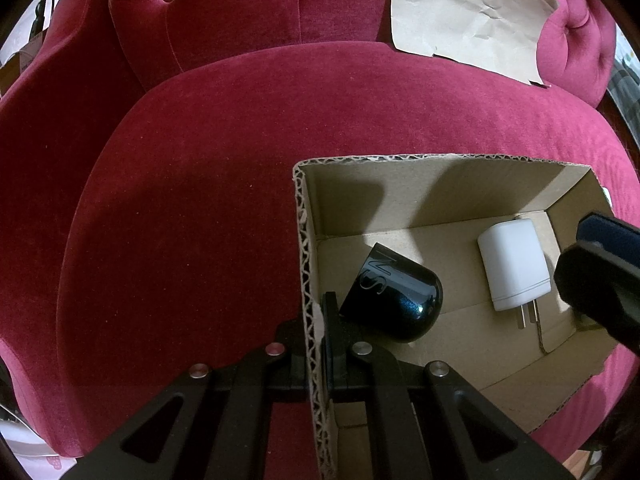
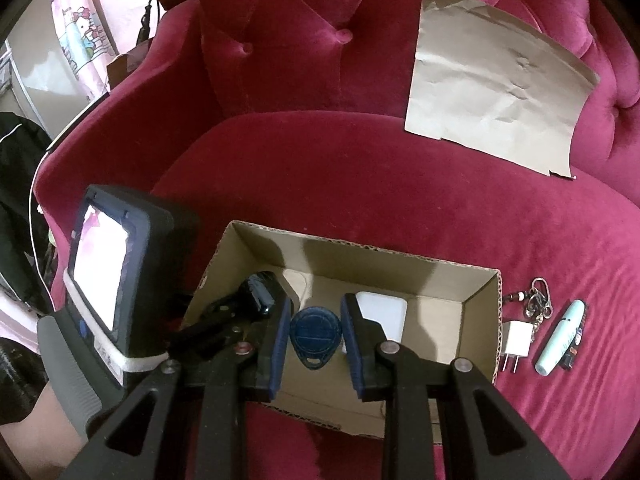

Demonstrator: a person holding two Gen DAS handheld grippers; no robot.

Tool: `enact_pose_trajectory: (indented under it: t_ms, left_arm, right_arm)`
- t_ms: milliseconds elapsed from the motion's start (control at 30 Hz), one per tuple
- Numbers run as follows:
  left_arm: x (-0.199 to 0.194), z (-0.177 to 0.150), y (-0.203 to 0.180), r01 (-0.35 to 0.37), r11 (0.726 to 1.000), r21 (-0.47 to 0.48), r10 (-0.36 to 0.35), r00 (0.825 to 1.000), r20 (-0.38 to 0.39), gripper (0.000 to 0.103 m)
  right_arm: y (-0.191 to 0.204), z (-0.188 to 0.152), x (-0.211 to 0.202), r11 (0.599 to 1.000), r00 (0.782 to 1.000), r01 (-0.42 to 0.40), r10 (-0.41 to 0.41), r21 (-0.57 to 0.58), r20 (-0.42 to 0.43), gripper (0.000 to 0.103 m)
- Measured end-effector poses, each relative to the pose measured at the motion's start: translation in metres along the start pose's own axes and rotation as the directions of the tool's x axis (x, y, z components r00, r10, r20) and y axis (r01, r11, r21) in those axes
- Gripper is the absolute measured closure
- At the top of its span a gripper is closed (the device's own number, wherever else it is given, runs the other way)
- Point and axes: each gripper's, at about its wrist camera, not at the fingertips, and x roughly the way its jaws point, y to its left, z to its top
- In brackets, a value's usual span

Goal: Organize rigid objects
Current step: 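Lower the blue tag into the box and open the right gripper, then move the right gripper back to the light blue bottle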

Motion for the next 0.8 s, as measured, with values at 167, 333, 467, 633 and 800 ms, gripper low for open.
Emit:
enact_pose_trajectory:
  t_ms: [167,333,467,633,800]
  left_arm:
    - [0.0,0.0,-0.001,-0.001,1.0,-0.001,0.001,1.0,0.001,0.099]
    - [0.0,0.0,-0.001,-0.001,1.0,0.0,0.001,1.0,0.002,0.099]
    - [0.0,-0.001,-0.001,-0.002,1.0,0.0,0.002,1.0,0.002,0.099]
    - [0.0,-0.001,-0.001,-0.002,1.0,0.0,0.002,1.0,0.002,0.099]
    - [0.0,-0.001,-0.001,-0.002,1.0,0.0,0.002,1.0,0.002,0.099]
  right_arm:
    - [-0.002,0.0,-0.002,1.0,1.0,0.015,-0.015,-0.009,0.017,0.034]
    - [-0.004,0.0,-0.006,0.998,0.997,0.054,-0.054,-0.013,0.049,0.002]
    - [-0.01,0.001,-0.006,0.998,0.998,0.058,-0.058,0.001,0.027,0.0]
    - [-0.014,0.003,-0.01,0.998,0.998,0.06,-0.06,0.0,0.024,0.0]
    - [-0.02,0.007,-0.02,0.997,0.997,0.078,-0.079,0.008,0.028,0.0]
